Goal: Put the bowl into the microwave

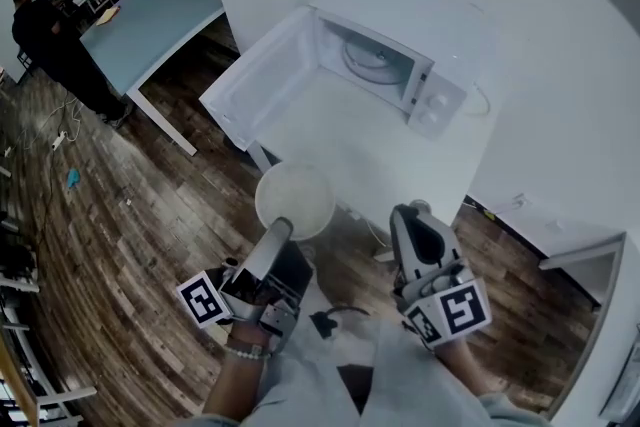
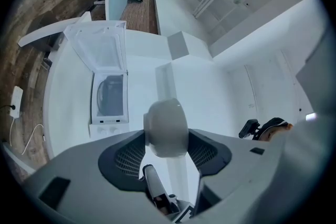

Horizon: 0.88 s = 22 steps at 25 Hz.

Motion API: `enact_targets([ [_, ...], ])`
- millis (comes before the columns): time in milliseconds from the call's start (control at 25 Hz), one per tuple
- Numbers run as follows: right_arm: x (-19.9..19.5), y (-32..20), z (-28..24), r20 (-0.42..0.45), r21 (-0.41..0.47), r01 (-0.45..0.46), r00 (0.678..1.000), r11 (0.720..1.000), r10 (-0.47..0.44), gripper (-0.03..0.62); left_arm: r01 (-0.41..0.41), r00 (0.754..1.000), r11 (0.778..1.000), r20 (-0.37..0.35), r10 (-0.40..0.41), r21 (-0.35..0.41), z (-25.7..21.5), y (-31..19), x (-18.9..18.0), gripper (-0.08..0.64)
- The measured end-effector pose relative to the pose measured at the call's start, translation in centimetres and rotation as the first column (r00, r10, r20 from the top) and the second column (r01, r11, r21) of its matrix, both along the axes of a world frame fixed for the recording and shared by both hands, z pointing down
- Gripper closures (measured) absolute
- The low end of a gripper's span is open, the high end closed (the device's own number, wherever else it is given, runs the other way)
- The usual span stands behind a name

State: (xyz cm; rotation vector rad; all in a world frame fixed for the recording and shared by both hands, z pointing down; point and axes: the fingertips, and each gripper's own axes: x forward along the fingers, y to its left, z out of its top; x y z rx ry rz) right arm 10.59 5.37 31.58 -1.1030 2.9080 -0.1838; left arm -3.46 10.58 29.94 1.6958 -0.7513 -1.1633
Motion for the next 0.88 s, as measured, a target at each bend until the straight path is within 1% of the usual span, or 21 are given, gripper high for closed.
enact_targets([
  [120,-0.6,-1.9,0.5,-0.011,-0.013,-0.039,0.999,0.999,0.039,0.588,-0.037,0.999,0.999,-0.022,0.037,-0.002,0.2,-2.6,-0.7,0.316],
  [280,-1.9,-5.2,0.1,-0.034,-0.008,-0.087,0.996,0.996,0.087,0.588,-0.103,0.995,0.995,0.006,0.103,-0.003,0.0,-6.7,-2.1,0.316],
  [440,-3.6,-8.0,-0.3,-0.049,-0.012,-0.146,0.988,0.989,0.145,0.588,-0.169,0.985,0.985,0.023,0.169,-0.020,0.0,-10.1,-3.8,0.316],
  [720,-7.0,-12.2,-1.0,-0.049,-0.008,-0.242,0.969,0.970,0.241,0.588,-0.277,0.960,0.960,0.037,0.278,-0.045,0.3,-15.3,-6.7,0.316],
  [880,-8.4,-13.6,-1.1,-0.072,0.019,-0.282,0.957,0.959,0.282,0.588,-0.325,0.944,0.944,0.039,0.327,-0.055,0.8,-17.5,-8.1,0.316],
])
